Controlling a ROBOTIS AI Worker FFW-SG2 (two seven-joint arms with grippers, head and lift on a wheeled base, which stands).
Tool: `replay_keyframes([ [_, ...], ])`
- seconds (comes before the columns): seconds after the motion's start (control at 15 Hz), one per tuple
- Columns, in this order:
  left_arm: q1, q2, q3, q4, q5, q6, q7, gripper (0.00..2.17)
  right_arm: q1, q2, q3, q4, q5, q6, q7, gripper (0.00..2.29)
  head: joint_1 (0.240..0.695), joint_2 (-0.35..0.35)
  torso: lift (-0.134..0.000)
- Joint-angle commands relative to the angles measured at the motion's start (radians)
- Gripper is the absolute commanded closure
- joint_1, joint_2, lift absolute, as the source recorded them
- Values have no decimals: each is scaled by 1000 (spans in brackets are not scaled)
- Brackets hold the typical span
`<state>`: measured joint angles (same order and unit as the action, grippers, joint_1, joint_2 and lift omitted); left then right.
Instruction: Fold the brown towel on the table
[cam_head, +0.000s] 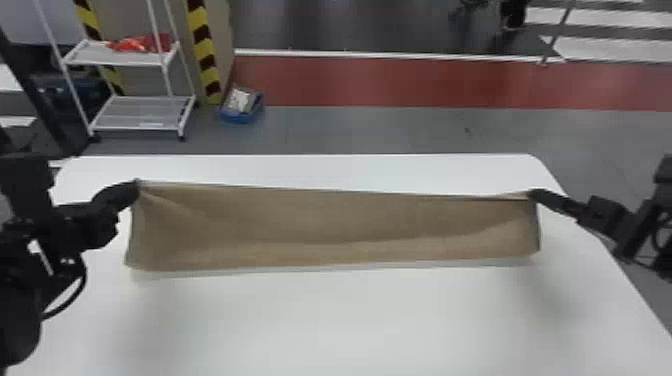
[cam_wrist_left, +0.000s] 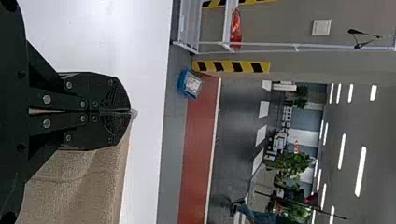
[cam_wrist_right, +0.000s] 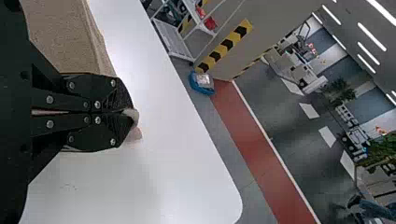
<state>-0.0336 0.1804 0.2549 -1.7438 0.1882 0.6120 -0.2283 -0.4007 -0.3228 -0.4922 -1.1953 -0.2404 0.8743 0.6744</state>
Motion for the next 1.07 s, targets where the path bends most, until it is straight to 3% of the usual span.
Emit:
replay_keyframes([
  [0.0,-48,11,-32,69,-6,-27,7,1713,-38,-1,27,56,13,-56,-4,1565,695,-69,-110],
  [0.13,-86,24,-72,130,-16,-51,26,1706,-46,1,64,75,16,-136,-29,1561,695,-71,-110],
  [0.2,-95,19,-83,150,-27,-70,37,1636,-52,2,78,97,16,-179,-33,1393,695,-71,-110],
  [0.27,-95,21,-101,167,-32,-110,83,1335,-59,4,87,123,15,-212,-55,697,695,-73,-110],
  [0.33,-95,22,-112,173,-35,-122,92,707,-69,4,89,135,16,-212,-59,36,695,-72,-110],
  [0.4,-95,24,-115,173,-44,-122,90,46,-70,5,87,141,3,-212,-67,-2,695,-70,-110],
  [0.53,-92,24,-112,167,-53,-122,93,-2,-67,2,87,141,-7,-209,-118,36,695,-71,-110],
  [0.87,-42,27,-100,99,-49,-113,121,29,-7,-1,67,89,-43,-179,-118,76,695,-75,-110],
  [1.0,-28,24,-82,76,-16,-48,119,43,20,-5,63,59,-49,-142,-118,76,695,-75,-110],
])
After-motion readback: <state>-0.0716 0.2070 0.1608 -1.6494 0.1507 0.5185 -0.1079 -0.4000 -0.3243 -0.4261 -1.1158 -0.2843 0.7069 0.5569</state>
